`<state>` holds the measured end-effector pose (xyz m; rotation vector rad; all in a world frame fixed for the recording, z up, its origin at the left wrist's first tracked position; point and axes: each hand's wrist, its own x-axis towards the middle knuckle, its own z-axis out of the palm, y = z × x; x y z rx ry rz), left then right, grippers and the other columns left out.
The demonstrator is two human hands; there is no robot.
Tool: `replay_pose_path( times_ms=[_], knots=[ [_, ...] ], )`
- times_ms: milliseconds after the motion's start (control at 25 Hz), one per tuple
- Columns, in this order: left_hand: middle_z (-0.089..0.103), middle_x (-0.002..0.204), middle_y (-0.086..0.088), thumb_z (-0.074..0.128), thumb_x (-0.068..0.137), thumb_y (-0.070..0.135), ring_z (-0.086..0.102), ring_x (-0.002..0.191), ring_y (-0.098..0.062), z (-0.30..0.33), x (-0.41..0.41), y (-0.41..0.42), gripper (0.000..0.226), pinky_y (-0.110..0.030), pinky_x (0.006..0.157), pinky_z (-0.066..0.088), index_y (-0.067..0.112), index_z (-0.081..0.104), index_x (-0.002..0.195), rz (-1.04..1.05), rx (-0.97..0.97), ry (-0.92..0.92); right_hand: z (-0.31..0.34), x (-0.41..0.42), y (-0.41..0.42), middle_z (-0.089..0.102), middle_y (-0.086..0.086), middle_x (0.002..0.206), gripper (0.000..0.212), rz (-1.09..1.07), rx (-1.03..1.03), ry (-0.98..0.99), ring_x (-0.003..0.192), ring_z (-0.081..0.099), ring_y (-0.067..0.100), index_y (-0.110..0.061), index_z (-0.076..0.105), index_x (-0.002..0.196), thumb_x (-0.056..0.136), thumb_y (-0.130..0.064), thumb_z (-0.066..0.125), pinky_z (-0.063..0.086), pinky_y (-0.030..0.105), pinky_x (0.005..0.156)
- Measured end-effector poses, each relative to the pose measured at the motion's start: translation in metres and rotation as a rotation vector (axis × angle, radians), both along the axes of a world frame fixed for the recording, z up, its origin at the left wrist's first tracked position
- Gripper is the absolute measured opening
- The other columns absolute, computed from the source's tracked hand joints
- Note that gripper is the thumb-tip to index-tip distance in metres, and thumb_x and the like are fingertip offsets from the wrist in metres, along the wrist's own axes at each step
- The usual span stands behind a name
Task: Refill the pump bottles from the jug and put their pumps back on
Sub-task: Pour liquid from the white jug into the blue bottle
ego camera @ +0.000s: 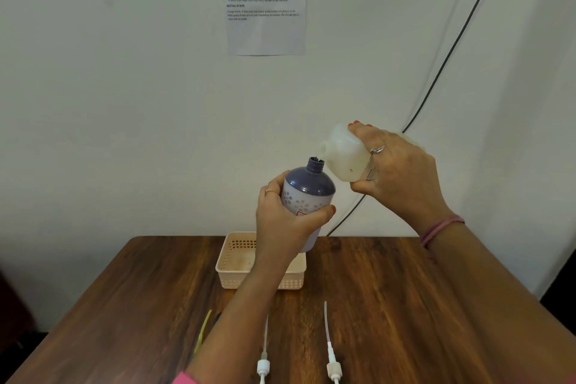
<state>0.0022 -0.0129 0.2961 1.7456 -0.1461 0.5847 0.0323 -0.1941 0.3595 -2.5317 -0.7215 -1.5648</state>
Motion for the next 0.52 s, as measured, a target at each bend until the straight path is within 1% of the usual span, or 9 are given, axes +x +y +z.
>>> replay_pose_path(
  times_ms=[120, 360, 520],
  knots=[
    [0.052, 0.113, 0.006, 0.088, 0.06, 0.027, 0.055, 0.095, -0.006, 0.0006, -0.0015, 0.0, 0.074, -0.007, 0.059, 0.048, 0.035, 0.042, 0.117, -0.008, -0.013, 0.013, 0.0004, -0.0005, -0.0002, 0.066, 0.007, 0.118, 0.08, 0.005, -0.009, -0.002, 0.1, 0.066, 0.026, -0.009, 0.057, 0.127, 0.053, -0.021, 0.087, 0.053, 0.034, 0.076],
    [0.053, 0.113, 0.006, 0.088, 0.06, 0.025, 0.056, 0.094, -0.006, 0.003, -0.006, 0.0013, 0.074, -0.005, 0.058, 0.047, 0.036, 0.042, 0.116, -0.02, -0.043, 0.022, 0.0015, -0.0028, -0.0005, 0.067, 0.007, 0.118, 0.082, -0.01, -0.013, -0.012, 0.1, 0.066, 0.026, -0.01, 0.057, 0.127, 0.052, -0.023, 0.088, 0.054, 0.033, 0.076],
    [0.052, 0.113, 0.007, 0.088, 0.06, 0.027, 0.055, 0.095, -0.007, 0.0052, -0.0087, 0.0018, 0.075, -0.007, 0.058, 0.048, 0.036, 0.041, 0.117, -0.02, -0.034, 0.034, 0.0025, -0.004, -0.0009, 0.066, 0.006, 0.119, 0.082, -0.011, -0.006, -0.008, 0.102, 0.066, 0.026, -0.01, 0.058, 0.127, 0.052, -0.023, 0.088, 0.054, 0.034, 0.077]
  ],
)
